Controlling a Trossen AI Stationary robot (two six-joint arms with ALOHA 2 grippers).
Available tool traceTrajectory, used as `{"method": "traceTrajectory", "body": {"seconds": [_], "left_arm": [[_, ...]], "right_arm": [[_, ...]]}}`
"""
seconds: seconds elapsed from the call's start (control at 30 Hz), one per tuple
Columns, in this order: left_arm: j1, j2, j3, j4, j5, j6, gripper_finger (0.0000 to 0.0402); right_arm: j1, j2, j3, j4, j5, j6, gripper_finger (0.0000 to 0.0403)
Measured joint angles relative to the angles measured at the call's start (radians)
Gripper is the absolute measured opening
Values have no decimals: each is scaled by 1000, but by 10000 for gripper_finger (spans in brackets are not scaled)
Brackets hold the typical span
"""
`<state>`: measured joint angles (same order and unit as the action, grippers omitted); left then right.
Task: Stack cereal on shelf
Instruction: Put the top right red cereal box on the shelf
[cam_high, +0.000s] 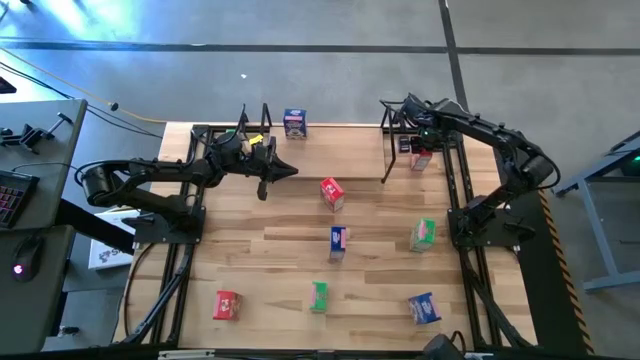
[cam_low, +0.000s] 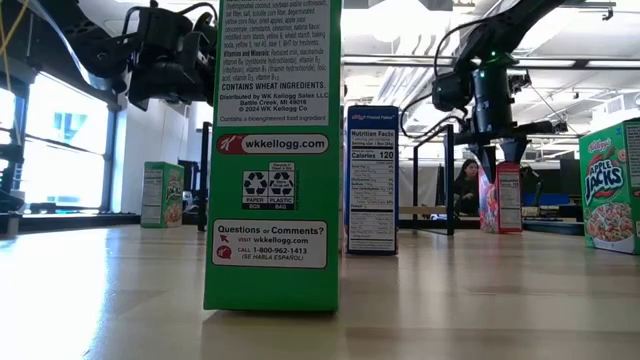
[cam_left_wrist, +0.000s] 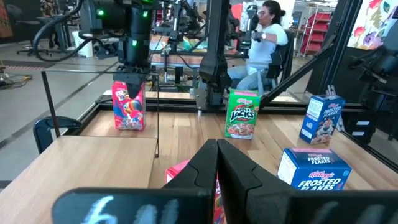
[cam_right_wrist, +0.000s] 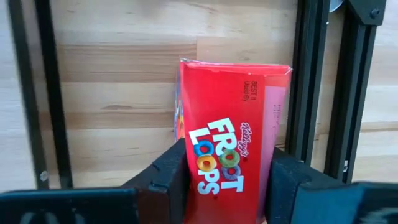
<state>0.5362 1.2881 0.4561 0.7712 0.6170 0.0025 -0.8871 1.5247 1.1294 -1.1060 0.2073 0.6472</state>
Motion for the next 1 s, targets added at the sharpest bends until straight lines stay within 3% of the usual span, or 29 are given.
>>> {"method": "traceTrajectory", "body": {"seconds": [0.57, 0.83, 1.0], "left_arm": [[0, 0, 0, 0, 0, 0, 3], [0, 0, 0, 0, -4, 0, 3], [0, 0, 0, 1, -8, 1, 3]], "right_arm": [[22, -283, 19, -120, 2, -69, 129], [150, -351, 245, -241, 74, -106, 129], [264, -335, 423, -189, 103, -171, 129]]}}
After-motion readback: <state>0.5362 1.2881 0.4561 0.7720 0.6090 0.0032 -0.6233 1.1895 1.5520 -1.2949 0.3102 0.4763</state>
